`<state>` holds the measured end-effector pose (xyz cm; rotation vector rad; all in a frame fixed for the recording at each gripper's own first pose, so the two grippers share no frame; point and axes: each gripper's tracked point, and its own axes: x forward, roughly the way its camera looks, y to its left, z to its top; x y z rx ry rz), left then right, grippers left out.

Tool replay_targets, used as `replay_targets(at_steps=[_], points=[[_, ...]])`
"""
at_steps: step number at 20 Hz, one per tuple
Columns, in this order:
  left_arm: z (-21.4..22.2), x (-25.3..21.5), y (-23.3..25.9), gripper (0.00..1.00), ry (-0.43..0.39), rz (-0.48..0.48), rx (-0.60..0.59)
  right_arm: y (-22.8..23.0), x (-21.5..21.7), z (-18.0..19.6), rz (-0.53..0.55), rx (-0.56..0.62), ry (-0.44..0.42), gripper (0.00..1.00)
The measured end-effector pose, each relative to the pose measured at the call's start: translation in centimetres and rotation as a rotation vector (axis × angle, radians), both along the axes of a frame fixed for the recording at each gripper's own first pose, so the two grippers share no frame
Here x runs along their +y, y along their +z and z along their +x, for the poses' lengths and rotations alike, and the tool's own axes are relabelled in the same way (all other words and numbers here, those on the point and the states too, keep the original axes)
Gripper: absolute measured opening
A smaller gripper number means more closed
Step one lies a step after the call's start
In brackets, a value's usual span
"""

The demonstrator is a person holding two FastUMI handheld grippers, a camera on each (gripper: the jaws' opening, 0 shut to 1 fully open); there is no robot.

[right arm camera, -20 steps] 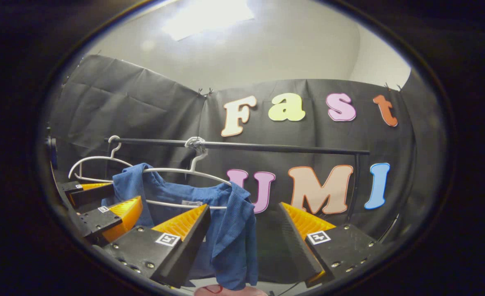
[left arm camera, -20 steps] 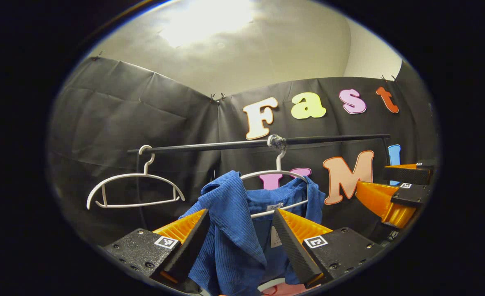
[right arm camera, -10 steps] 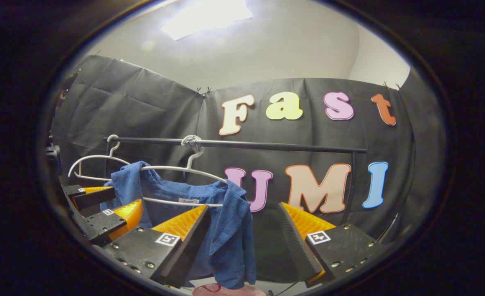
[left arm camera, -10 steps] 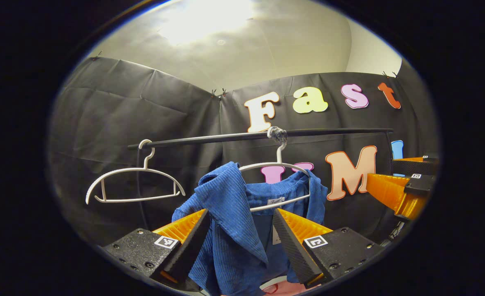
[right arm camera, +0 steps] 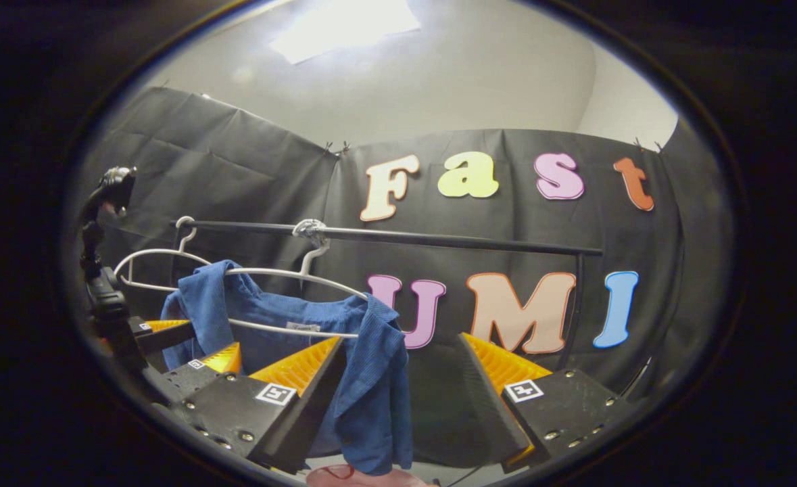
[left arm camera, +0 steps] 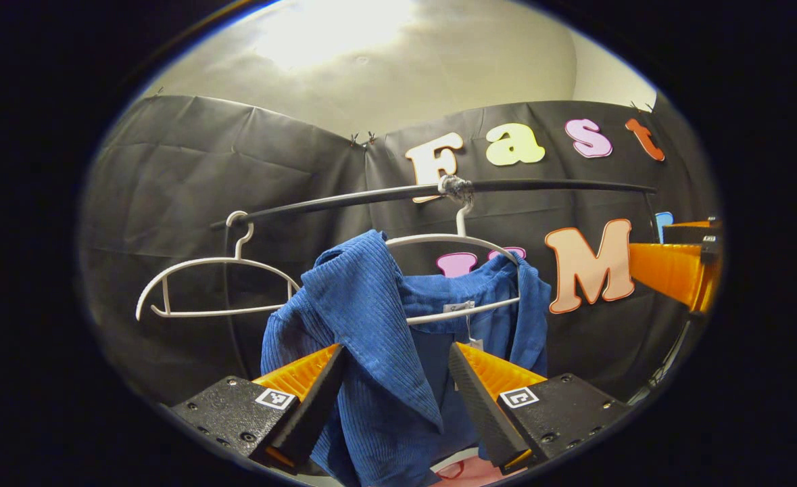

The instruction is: Grasp the clothes on the hanger with both hands and then place them into the laundry hamper below.

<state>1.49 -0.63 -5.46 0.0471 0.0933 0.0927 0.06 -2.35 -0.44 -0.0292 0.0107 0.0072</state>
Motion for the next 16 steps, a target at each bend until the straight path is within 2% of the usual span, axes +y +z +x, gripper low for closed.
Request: replay_targets(at_steps=[2, 6, 8, 10, 16], points=[[0.5, 0.3, -0.5, 0.92, 0.023, 0.011, 0.001, 0.0, -0.2, 0.4, -0.007, -0.001, 0.004, 0.95], [1.4, 1.8, -1.1, 0.77, 0.078, 0.026, 0.004, -0.3, -0.2, 1.2, -0.01, -0.003, 0.024, 0.96], [1.8, 2.2, -1.2, 0.65, 0.089, 0.03, 0.007, -0.8, 0.1, 1.7, -0.005, 0.003, 0.042, 0.96], [2.2, 2.4, -1.3, 0.6, 0.086, 0.035, 0.012, -1.2, 0.7, 2.3, 0.0, 0.009, 0.059, 0.95], [2.4, 3.5, -1.3, 0.12, 0.072, 0.024, 0.022, -3.1, 2.4, 4.5, 0.017, 0.04, 0.111, 0.95]])
